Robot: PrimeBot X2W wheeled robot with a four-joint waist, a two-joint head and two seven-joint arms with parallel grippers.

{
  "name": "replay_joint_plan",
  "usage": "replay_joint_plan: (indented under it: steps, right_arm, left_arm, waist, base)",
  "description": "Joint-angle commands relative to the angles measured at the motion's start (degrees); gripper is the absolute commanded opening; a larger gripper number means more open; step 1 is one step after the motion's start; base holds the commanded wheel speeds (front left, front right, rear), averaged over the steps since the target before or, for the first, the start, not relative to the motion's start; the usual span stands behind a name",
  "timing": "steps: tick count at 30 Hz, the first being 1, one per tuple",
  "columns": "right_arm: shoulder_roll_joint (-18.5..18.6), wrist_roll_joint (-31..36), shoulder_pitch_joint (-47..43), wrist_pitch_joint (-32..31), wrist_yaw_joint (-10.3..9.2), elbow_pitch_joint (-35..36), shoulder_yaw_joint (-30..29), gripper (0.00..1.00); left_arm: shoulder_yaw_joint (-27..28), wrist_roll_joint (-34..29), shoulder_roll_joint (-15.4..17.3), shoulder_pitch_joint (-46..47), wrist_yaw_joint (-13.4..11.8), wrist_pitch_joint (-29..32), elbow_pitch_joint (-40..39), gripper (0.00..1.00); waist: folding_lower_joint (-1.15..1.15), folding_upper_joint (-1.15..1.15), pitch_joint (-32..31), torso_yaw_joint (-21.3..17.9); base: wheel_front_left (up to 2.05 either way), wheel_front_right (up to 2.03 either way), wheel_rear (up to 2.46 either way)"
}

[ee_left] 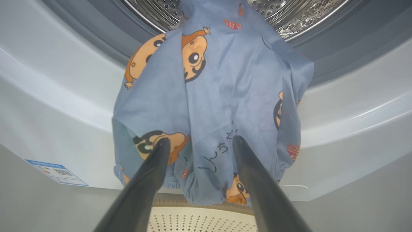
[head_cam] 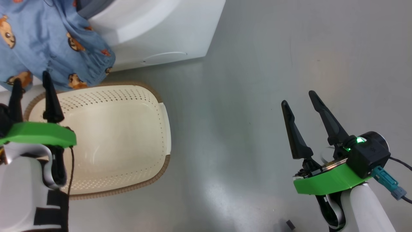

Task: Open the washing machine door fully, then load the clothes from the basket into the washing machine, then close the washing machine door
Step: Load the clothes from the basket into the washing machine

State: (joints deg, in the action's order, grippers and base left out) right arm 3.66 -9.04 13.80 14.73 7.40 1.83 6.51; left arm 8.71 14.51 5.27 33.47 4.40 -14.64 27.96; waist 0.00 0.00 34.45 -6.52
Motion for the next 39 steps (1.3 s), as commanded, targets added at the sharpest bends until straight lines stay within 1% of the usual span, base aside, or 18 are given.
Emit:
replay_joint_plan:
  steps: [1,26,39]
  right_arm:
    - [-0.4,0.9,0.0,0.3,0.09,1.6,1.3,1.0]
    - [0.4,2.0,1.6,0.3,0.09,2.5,2.1,1.0]
    - [0.6,2.4,2.1,0.3,0.09,2.7,2.9,1.0]
  left_arm:
    - [2.0,-0.5,2.4,0.7,0.3,-0.4,-0.4,1.0]
    - [5.6,-3.9,3.7,8.6,1.4,-0.4,2.7,1.0]
    - [6.6,-5.4,3.1,13.5,1.3,-0.4,3.8,1.0]
  waist:
    - [0.0,0.0,0.9,-0.3]
    - [0.0,0.0,6.6,-0.6]
    - [0.0,0.0,8.8,-1.3]
  base:
    - [0.0,0.0,0.0]
    - [0.0,0.0,0.0]
    - [0.0,0.0,0.0]
